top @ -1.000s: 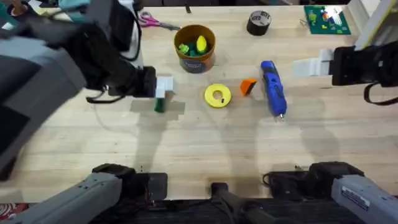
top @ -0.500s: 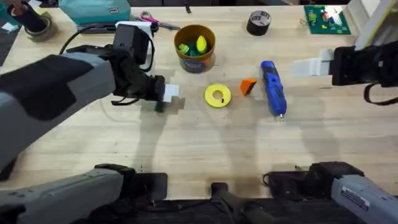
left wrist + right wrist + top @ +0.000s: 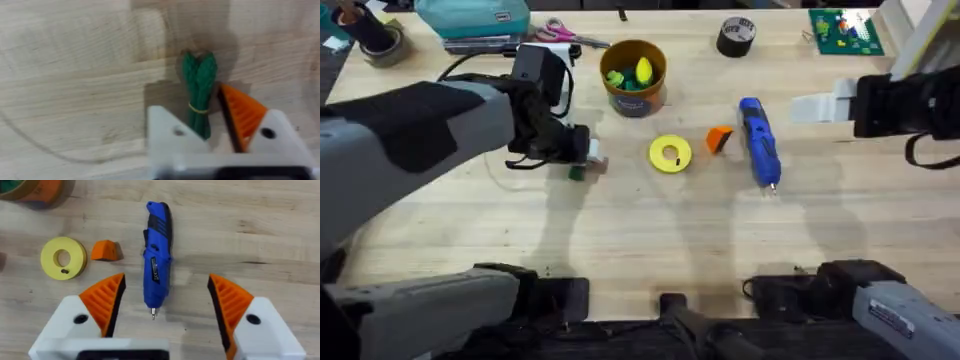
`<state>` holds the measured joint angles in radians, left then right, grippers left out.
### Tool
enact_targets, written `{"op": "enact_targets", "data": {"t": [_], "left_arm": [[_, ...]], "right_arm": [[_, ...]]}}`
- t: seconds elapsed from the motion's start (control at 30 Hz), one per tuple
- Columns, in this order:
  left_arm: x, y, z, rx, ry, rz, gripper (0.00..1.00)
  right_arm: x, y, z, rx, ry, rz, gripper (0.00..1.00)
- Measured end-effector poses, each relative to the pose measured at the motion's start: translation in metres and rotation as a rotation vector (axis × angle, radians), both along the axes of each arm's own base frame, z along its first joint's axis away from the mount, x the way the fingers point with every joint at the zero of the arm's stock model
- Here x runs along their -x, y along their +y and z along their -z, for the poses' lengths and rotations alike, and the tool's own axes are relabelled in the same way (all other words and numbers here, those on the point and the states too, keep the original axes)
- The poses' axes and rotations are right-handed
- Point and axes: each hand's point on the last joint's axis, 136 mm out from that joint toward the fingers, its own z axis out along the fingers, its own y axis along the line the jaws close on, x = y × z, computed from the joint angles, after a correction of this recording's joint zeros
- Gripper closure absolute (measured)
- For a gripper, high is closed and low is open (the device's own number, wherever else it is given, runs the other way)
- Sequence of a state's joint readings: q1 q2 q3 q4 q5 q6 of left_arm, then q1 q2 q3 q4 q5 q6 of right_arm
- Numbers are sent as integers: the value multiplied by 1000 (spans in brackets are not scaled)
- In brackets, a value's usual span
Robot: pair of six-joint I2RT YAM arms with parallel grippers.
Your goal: Pick up the gripper from the table and insert it into the empty holder that is missing its gripper. Then pick up a screw, insert it into the mounting hole, and use the screwdriver to tighten it. Finally, clean up the table by picking up the vegetable and placing it into the bucket.
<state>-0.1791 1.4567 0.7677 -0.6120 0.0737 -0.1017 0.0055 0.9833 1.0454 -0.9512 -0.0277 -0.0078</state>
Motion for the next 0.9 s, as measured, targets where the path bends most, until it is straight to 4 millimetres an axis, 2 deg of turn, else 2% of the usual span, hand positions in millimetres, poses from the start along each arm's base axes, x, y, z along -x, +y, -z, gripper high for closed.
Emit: {"op": "enact_targets", "data": {"t": [0.07,0.1,0.13,0.47,0.6,0.73,0.9], "left_arm": [[-1,-2,-1,12,-4,6,857],[-2,-3,-2,12,-7,10,956],[-2,-3,-2,12,-8,10,987],[-2,-2,-3,9,-3,10,998],[5,1,-8,-8,37,5,998],[6,2,-38,-13,43,4,998],[-5,1,-106,3,-78,3,998]], "right_arm": [[0,0,0,0,0,0,6],[0,0,0,0,0,0,6],[0,0,0,0,0,0,6],[0,0,0,0,0,0,6],[0,0,0,0,0,0,6],[0,0,0,0,0,0,6],[0,0,0,0,0,0,6]]}}
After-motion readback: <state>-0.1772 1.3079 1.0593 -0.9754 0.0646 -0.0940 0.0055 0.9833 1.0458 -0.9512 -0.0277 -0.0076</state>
